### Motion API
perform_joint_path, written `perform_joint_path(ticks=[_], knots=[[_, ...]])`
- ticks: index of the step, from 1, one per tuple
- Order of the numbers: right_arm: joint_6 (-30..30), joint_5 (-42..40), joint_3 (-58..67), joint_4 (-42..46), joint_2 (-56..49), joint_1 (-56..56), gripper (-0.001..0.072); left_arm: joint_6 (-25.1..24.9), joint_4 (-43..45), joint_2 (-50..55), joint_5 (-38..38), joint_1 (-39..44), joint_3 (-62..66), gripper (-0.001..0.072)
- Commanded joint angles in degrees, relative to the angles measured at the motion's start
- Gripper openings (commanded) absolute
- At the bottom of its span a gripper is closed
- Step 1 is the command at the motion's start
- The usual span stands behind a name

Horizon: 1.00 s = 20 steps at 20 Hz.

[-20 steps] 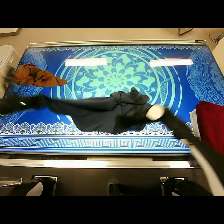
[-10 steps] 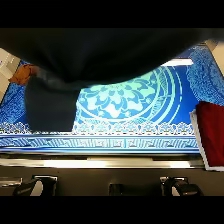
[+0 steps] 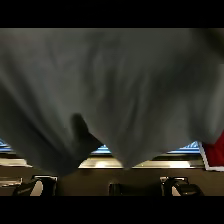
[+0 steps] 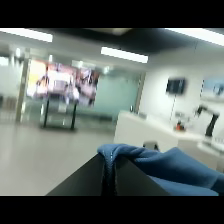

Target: Fold the clothes and pants, and hang the long-sleeved shirts on hangers.

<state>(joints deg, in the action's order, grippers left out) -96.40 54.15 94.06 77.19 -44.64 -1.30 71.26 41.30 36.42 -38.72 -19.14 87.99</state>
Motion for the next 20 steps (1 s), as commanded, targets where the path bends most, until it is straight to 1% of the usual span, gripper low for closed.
perform_joint_path(ticks=[1,2,4,5,6,7,8,10,11,13,14,15,16,17,18,19,20], knots=[[1.2,19.9,-1.3,3.0,-11.2,0.0,0.0039,-1.1,2.4,6.9,-8.5,0.0,-5.1,0.0028],[0.9,21.4,-2.6,3.0,-16.0,0.0,0.0039,-2.1,2.4,10.0,-8.8,0.6,-8.3,0.0028],[-1.1,18.6,-5.9,2.9,-25.5,0.0,0.0039,-5.6,2.4,16.9,-7.1,2.5,-13.7,0.0028],[-3.6,16.5,-6.8,2.4,-30.4,0.0,0.0039,-5.7,2.3,21.2,-6.6,3.6,-15.8,0.0028],[-6.7,15.1,-6.9,-0.2,-35.7,0.0,0.0040,-5.7,2.3,25.4,-7.0,4.9,-16.9,0.0029],[-8.2,13.9,-6.9,-4.5,-40.0,0.0,0.0040,-5.7,2.3,29.7,-8.4,6.3,-17.7,0.0029],[-8.2,12.9,-6.9,-10.4,-44.1,0.0,0.0040,-5.6,2.2,34.0,-10.6,7.7,-18.0,0.0028],[-8.1,11.8,-6.9,-20.1,-50.0,-0.1,0.0040,-3.8,2.3,40.7,-15.4,10.2,-18.0,0.0028],[-8.2,11.7,-6.9,-22.5,-52.0,-0.1,0.0040,-2.2,2.3,43.6,-17.5,11.2,-18.0,0.0029],[-7.9,11.8,-6.9,-23.5,-54.2,-0.1,0.0040,1.8,2.3,47.4,-19.9,12.6,-18.0,0.0034],[-7.0,11.2,-6.9,-23.3,-54.3,0.1,0.0042,3.2,2.3,48.4,-20.6,12.8,-17.9,0.0070],[-5.4,10.4,-6.8,-23.0,-54.0,0.9,0.0084,4.4,2.6,48.7,-20.9,12.5,-17.9,0.0128],[-3.6,10.8,-6.4,-22.8,-53.2,2.3,0.0200,4.8,3.6,48.4,-22.0,11.5,-17.5,0.0357],[-0.4,12.8,-5.8,-22.1,-51.9,4.7,0.0387,4.8,6.5,48.3,-25.7,9.6,-16.2,0.0623],[2.8,16.1,-5.2,-20.4,-50.4,7.8,0.0548,4.9,11.8,48.2,-31.4,7.0,-14.3,0.0679],[4.3,20.5,-5.1,-16.1,-48.6,11.5,0.0566,6.5,18.8,48.2,-38.0,3.9,-12.5,0.0679],[4.0,25.1,-5.2,-10.2,-47.2,14.9,0.0561,10.0,25.6,48.1,-43.6,0.7,-12.1,0.0677]])
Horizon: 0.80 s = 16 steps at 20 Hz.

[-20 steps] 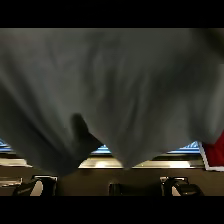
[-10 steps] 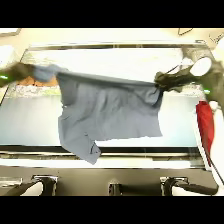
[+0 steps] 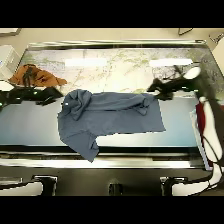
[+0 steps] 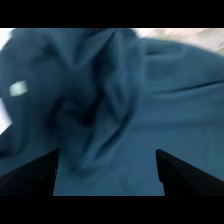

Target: Fold the clothes and pants, and hang the long-sleeved shirts on hangers.

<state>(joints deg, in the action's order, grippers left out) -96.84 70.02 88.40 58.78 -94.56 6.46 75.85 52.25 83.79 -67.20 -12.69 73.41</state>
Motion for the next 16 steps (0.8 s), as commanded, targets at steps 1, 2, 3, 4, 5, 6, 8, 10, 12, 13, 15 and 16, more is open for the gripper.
perform_joint_path(ticks=[1,2,3,4,5,6,8,10,12,13,15,16], knots=[[4.3,13.5,-0.3,13.6,3.9,10.3,0.0550,8.2,18.9,0.7,-19.6,-8.6,1.7,0.0668],[4.3,16.7,-1.7,17.0,4.7,12.6,0.0550,8.6,20.0,0.4,-22.3,-11.5,-0.5,0.0656],[4.7,18.6,-4.0,18.4,5.5,14.5,0.0550,8.6,19.3,-0.4,-22.2,-13.5,-4.2,0.0651],[5.0,19.3,-6.8,18.3,6.2,15.9,0.0551,7.9,18.1,-1.4,-21.0,-14.8,-9.2,0.0595],[5.3,19.3,-10.0,18.2,7.1,16.5,0.0551,6.4,16.7,-2.5,-18.7,-15.2,-15.0,0.0559],[5.9,18.8,-12.9,18.0,7.8,16.5,0.0551,4.9,15.4,-3.3,-16.1,-15.1,-20.2,0.0559],[7.2,18.4,-17.9,15.0,8.6,16.5,0.0551,0.0,8.5,-3.8,-11.7,-14.7,-28.2,0.0559],[8.9,18.3,-20.2,12.2,8.6,16.5,0.0550,-3.6,0.9,-3.7,-8.2,-14.0,-32.7,0.0558],[9.2,17.7,-20.6,11.2,8.6,16.5,0.0550,-4.1,-2.7,-3.7,-5.0,-12.3,-34.5,0.0518],[9.2,17.3,-20.6,10.6,8.6,16.5,0.0550,-4.1,-3.4,-3.7,-3.5,-11.1,-34.6,0.0518],[9.2,16.7,-20.6,9.6,8.6,16.5,0.0550,-4.1,-5.1,-3.7,-0.9,-8.6,-34.6,0.0518],[9.2,16.5,-20.6,9.2,8.6,16.5,0.0550,-4.1,-6.3,-3.7,0.5,-7.4,-34.6,0.0518]])
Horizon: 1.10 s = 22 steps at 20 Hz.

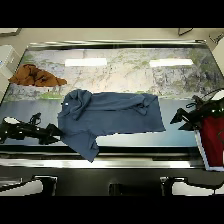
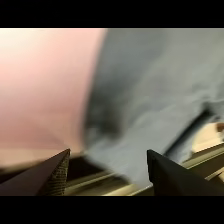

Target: Fold the clothes and pants, and hang the long-sleeved shirts on hangers.

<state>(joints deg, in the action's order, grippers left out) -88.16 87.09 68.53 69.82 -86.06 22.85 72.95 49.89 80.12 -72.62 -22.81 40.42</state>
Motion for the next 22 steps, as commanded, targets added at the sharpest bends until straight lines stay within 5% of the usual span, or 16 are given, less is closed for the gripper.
perform_joint_path(ticks=[1,2,4,6,16,17,19,22], knots=[[0.5,-0.7,-0.7,-1.9,0.1,0.1,0.0550,-1.0,-4.9,0.0,7.1,4.1,-1.6,0.0517],[0.5,-0.7,-0.7,-1.8,0.1,0.1,0.0550,-0.6,-5.5,0.0,8.0,5.6,-1.6,0.0481],[0.5,-1.2,-0.7,-1.0,0.1,0.1,0.0551,0.0,-5.6,-0.1,8.3,7.1,-1.6,0.0156],[0.2,-3.6,-1.7,1.0,0.1,0.1,0.0555,-1.5,-5.5,-0.2,7.4,7.0,-1.6,0.0028],[1.9,-15.0,-8.1,-7.4,-6.6,-5.8,0.0535,-1.6,-5.5,-3.6,6.0,6.4,-1.4,0.0028],[0.9,-16.0,-8.1,-7.7,-6.7,-7.1,0.0449,-1.6,-5.5,-4.0,6.0,6.4,-1.4,0.0028],[0.6,-15.4,-7.5,-7.9,-6.5,-9.1,0.0056,-1.6,-5.5,-4.6,5.1,6.4,-0.3,0.0028],[4.0,-11.0,-1.4,-7.4,-2.8,-9.0,0.0036,-2.4,-5.6,-6.6,-0.5,5.6,8.5,0.0026]])
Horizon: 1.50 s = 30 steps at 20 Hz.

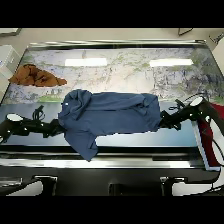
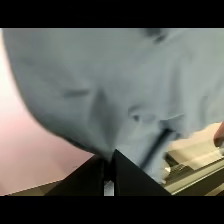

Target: Fold the clothes and pants, and hang the long-sleeved shirts on hangers.

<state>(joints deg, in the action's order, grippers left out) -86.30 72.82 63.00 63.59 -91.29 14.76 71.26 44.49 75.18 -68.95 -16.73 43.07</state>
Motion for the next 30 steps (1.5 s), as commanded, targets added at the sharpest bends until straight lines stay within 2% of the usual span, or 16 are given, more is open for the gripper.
perform_joint_path(ticks=[1,3,4,7,8,10,12,13,15,17,20,22,25,26,28,30], knots=[[2.4,3.5,8.4,-0.2,5.1,-1.0,0.0035,-0.8,-0.1,-3.4,-5.4,-0.9,11.1,0.0026],[4.6,1.2,19.3,0.1,11.6,-1.0,0.0036,-0.8,-0.2,-8.1,-6.1,-1.8,26.0,0.0026],[6.4,-2.3,25.9,0.3,15.8,-1.0,0.0036,-0.8,-0.2,-10.3,-6.0,-2.6,35.5,0.0026],[6.6,-16.5,41.6,6.6,28.6,-1.0,0.0037,-0.8,0.1,-15.2,-3.0,-5.3,62.8,0.0027],[6.6,-18.1,44.0,8.2,32.5,-1.0,0.0037,-0.7,0.1,-16.8,-1.8,-6.2,69.7,0.0027],[6.4,-15.4,44.9,9.4,40.1,-1.0,0.0037,1.5,0.1,-20.6,-1.0,-6.4,76.2,0.0026],[5.0,-11.0,44.9,10.5,45.2,-1.0,0.0037,3.9,0.1,-25.4,0.9,-6.5,75.5,0.0026],[4.5,-11.5,45.0,11.1,47.1,-1.0,0.0037,4.6,0.4,-27.0,2.1,-6.5,75.2,0.0026],[4.4,-15.4,45.0,12.7,49.4,-1.0,0.0036,4.8,1.0,-29.2,5.5,-6.4,75.3,0.0026],[1.9,-18.9,45.0,15.2,50.2,-1.0,0.0036,4.8,1.2,-29.9,8.1,-6.5,75.4,0.0025],[1.2,-20.7,45.1,17.1,49.8,-1.0,0.0036,5.1,2.4,-29.3,8.5,-6.5,75.3,0.0024],[1.0,-15.3,45.1,17.7,47.7,-1.0,0.0036,8.9,6.1,-27.5,3.3,-6.4,75.0,0.0024],[0.9,8.7,43.8,17.4,37.4,-1.0,0.0035,9.4,6.4,-21.9,-12.0,-5.5,66.4,0.0024],[0.1,15.1,41.7,17.1,32.4,-1.1,0.0035,9.3,6.7,-19.8,-14.3,-3.8,60.9,0.0024],[-0.1,18.4,34.5,14.2,22.9,-1.1,0.0034,8.4,8.7,-15.8,-11.5,1.5,46.7,0.0025],[-0.9,14.5,26.4,13.1,14.2,-1.8,0.0034,6.5,9.1,-10.9,-2.1,7.1,32.6,0.0025]])
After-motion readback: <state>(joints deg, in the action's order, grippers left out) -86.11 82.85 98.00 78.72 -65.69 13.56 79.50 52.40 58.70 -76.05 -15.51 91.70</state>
